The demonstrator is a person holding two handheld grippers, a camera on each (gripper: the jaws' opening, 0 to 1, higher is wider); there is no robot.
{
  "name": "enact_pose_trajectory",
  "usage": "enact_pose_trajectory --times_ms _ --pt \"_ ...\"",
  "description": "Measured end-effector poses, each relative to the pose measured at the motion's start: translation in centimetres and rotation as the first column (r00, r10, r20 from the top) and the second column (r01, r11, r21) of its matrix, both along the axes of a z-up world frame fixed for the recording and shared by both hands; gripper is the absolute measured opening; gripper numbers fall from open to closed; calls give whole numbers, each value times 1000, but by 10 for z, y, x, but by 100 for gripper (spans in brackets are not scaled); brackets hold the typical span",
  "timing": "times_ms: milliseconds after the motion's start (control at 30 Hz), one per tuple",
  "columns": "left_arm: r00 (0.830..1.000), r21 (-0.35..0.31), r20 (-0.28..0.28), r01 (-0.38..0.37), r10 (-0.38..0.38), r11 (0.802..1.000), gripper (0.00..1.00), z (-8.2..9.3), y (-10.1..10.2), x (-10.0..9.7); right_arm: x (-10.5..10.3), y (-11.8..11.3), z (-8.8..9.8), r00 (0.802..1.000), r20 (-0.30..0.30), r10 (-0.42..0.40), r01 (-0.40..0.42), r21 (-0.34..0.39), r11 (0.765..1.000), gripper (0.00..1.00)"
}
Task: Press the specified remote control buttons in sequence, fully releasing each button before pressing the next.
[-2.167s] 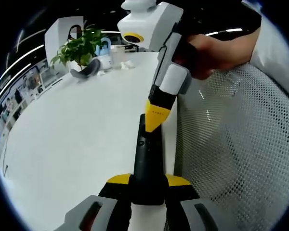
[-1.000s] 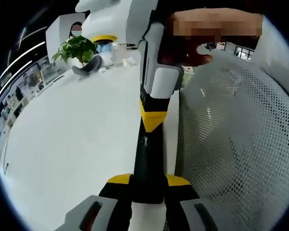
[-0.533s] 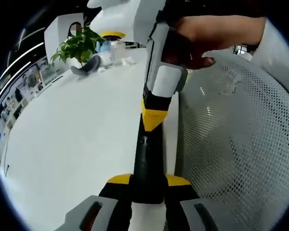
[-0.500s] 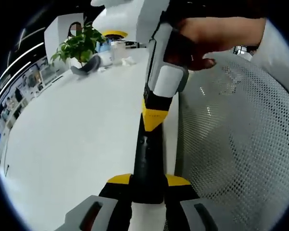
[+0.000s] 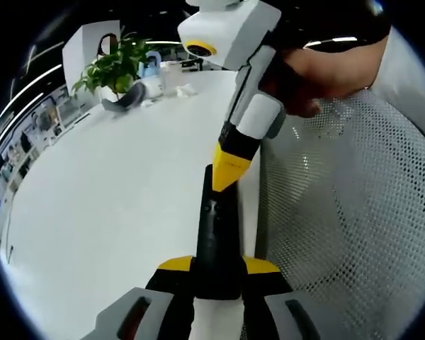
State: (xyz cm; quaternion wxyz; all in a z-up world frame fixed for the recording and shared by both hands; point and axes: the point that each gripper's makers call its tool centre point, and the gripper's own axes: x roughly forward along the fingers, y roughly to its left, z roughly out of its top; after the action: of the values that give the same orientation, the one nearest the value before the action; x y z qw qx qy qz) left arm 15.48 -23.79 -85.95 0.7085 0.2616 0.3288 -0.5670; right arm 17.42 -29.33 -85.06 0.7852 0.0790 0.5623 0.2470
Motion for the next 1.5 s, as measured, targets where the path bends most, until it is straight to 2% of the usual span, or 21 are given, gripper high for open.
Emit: enact_pose_trajectory --times_ms 100,200,433,567,767,967,1067,1133,1267,1400,1500 --pt "1000 -3 -2 19 -19 1000 24 0 -1 -4 -5 1 1 997 -63 -40 42 40 998 0" --pt "999 -8 0 42 -42 999 23 0 -4 -7 -4 10 5 993 -93 -70 83 137 987 0" --pt "998 -15 -8 60 -60 998 23 0 -6 -10 -5 15 4 992 -113 -62 80 165 983 0" --pt "998 -22 -16 56 -56 998 23 -1 -6 -10 -9 19 -1 992 -121 -23 40 144 989 0" --pt "999 -35 -32 38 -39 999 24 0 -6 -9 -9 20 0 995 -102 -9 23 133 991 0" --pt "999 -37 -16 46 -46 998 24 0 -7 -9 -9 20 0 998 -59 36 -30 100 995 0" --pt "999 -37 -11 50 -51 998 24 -1 -8 -8 -9 20 0 997 -12 76 -76 52 996 0" --pt "999 -39 -5 54 -54 998 24 -1 -8 -8 -8 22 -2 996 -5 88 -88 23 996 0" --pt "999 -42 -2 54 -54 998 24 -1 -8 -8 -6 22 -3 995 -14 98 -98 4 995 0" --pt "999 -45 -3 52 -53 998 24 0 -9 -9 -5 21 -4 995 -61 83 -83 7 997 0" --pt "999 -47 -3 51 -52 998 24 0 -9 -9 -5 22 -5 993 -74 90 -90 -3 996 0"
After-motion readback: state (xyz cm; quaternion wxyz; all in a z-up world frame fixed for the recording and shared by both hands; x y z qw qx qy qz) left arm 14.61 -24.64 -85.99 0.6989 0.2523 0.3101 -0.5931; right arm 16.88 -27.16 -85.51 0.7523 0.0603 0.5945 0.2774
